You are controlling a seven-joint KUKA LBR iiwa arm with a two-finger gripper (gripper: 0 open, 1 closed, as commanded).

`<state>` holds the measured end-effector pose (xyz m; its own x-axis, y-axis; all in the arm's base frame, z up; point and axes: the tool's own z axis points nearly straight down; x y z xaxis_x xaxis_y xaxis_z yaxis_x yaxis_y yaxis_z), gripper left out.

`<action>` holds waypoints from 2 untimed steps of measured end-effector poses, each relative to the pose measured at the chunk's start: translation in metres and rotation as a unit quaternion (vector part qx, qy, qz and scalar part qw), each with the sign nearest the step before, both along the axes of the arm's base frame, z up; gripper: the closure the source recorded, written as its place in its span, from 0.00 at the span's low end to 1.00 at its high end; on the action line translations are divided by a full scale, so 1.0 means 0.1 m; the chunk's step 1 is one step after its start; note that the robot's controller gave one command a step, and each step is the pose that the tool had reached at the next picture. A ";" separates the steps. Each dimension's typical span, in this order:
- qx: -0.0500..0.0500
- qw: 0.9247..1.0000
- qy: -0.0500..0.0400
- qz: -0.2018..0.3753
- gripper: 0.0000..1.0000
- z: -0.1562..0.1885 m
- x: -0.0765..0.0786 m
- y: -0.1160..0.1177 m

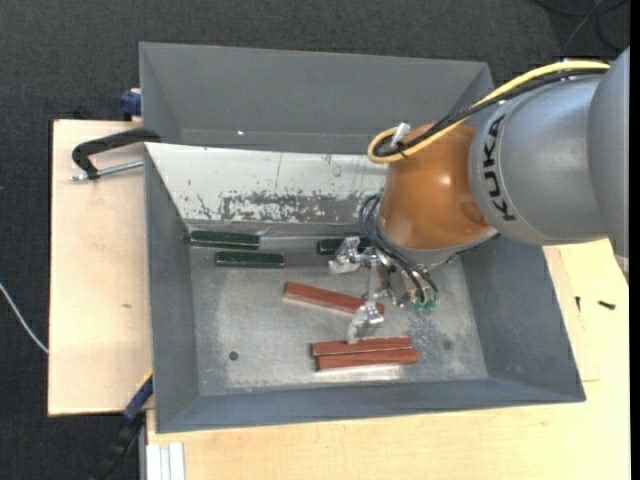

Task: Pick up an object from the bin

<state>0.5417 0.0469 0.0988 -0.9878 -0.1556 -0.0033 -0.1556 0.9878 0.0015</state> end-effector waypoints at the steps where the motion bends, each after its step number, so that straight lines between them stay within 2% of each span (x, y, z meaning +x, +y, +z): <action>1: 0.000 1.000 0.000 0.000 1.00 0.00 0.00 0.00; 2: 0.000 1.000 0.000 0.000 0.00 0.00 0.00 0.00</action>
Offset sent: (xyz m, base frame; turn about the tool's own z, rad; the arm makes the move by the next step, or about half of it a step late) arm 0.0000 0.0000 0.0000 0.0000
